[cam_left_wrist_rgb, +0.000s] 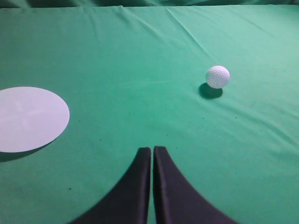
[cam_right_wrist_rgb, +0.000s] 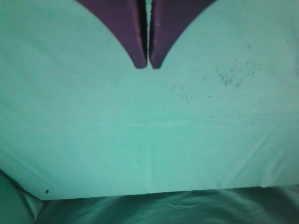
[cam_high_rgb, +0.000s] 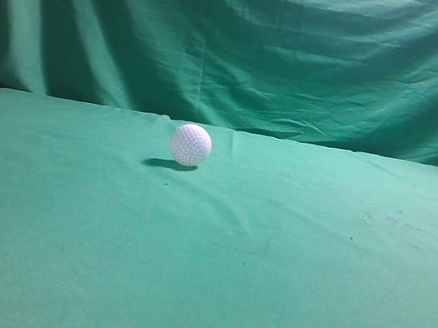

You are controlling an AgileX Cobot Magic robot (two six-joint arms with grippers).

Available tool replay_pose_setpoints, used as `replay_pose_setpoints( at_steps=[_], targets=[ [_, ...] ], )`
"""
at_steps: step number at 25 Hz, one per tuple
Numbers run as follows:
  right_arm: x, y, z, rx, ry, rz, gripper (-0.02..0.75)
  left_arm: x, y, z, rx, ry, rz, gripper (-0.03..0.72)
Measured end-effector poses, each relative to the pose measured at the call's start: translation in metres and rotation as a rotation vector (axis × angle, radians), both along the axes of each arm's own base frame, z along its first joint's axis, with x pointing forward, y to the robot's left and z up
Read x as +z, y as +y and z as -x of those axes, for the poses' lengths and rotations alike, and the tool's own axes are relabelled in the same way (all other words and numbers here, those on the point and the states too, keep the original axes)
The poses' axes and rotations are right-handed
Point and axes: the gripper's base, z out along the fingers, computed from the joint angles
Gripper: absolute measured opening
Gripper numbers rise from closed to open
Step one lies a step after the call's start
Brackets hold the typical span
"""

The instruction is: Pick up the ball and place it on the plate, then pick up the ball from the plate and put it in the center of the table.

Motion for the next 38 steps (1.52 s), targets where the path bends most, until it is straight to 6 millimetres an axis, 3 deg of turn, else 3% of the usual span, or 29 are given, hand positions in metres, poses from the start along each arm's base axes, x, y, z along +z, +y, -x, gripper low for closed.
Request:
replay_pose_setpoints(
  at_steps=[5, 12, 28, 38],
  targets=[
    [0.000, 0.000, 0.000, 0.000, 0.000, 0.000, 0.000, 0.004, 0.002, 0.007, -0.025, -0.098, -0.089, 0.000],
    [0.000, 0.000, 0.000, -0.001, 0.002, -0.002, 0.000, -0.015, 0.008, 0.020, 0.027, -0.200, -0.127, 0.000],
    [0.000, 0.000, 0.000, -0.001, 0.005, -0.003, 0.000, -0.022, 0.009, 0.022, 0.038, -0.130, -0.148, 0.000],
    [0.000, 0.000, 0.000, -0.003, 0.005, -0.003, 0.000, -0.027, 0.018, 0.021, 0.141, -0.059, -0.153, 0.000]
  ],
)
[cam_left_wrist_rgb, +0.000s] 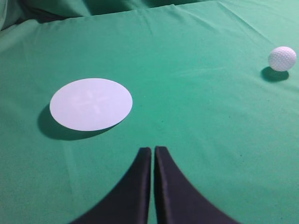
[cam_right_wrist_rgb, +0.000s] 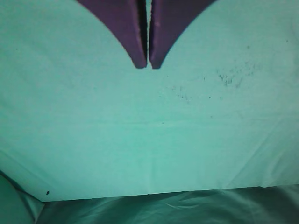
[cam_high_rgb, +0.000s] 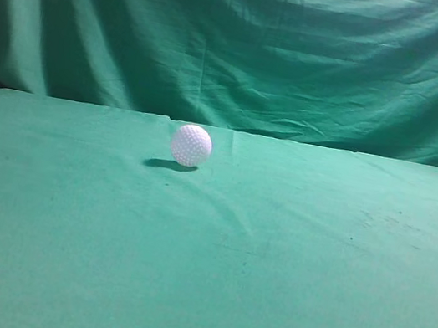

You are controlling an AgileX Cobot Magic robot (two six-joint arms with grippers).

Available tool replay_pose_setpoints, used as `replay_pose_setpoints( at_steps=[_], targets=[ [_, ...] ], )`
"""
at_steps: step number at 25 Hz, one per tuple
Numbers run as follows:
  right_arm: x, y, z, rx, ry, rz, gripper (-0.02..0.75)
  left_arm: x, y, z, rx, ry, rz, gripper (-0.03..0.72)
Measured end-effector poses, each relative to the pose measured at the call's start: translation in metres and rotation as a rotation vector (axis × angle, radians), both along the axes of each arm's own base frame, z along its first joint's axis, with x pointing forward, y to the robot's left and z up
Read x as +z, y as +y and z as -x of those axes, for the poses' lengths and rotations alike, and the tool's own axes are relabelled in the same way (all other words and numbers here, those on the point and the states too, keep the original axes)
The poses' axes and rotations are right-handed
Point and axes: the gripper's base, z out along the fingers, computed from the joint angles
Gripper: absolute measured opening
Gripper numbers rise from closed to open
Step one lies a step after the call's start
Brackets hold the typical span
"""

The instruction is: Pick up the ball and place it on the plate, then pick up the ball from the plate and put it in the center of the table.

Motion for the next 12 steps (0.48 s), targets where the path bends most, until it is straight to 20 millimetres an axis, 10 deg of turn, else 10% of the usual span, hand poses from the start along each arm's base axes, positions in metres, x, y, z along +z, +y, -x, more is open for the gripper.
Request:
replay_pose_setpoints(
  at_steps=[12],
  targets=[
    [0.0000, 0.0000, 0.0000, 0.000, 0.000, 0.000, 0.000, 0.0001, 0.0003, -0.0001, 0.001, -0.003, -0.006, 0.000]
  ],
)
